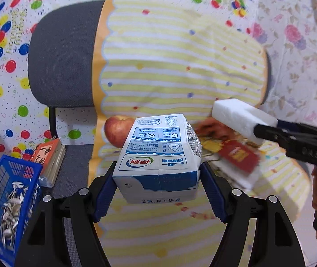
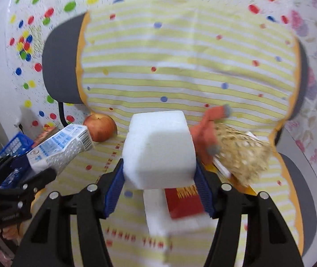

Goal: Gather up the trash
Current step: 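Carry carton and foam block to the wastebasket and open both tools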

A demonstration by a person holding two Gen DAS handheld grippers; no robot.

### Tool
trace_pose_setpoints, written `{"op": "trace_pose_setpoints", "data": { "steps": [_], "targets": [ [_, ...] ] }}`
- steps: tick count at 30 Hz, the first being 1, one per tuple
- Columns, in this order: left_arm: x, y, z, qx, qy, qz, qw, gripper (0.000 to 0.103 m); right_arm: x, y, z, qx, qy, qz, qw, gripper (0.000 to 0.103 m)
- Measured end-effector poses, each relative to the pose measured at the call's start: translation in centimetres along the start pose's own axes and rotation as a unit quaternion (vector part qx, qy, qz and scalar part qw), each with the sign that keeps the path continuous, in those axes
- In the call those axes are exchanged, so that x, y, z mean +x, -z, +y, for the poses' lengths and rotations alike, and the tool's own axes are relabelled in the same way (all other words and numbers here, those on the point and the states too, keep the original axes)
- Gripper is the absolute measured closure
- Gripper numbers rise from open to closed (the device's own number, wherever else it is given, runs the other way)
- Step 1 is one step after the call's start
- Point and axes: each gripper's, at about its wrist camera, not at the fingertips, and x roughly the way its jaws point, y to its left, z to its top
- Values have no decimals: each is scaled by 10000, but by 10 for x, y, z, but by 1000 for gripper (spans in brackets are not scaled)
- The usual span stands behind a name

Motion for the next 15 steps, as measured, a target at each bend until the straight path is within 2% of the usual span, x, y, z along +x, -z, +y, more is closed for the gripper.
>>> {"op": "trace_pose_setpoints", "data": {
  "steps": [9,15],
  "targets": [
    [-54,15,-58,361,291,-175,9988,31,-71,44,-17,493,155,-324,9981,42],
    [-77,38,-103,642,781,-115,9948,30,-119,87,-32,775,483,-289,9954,42]
  ]
}}
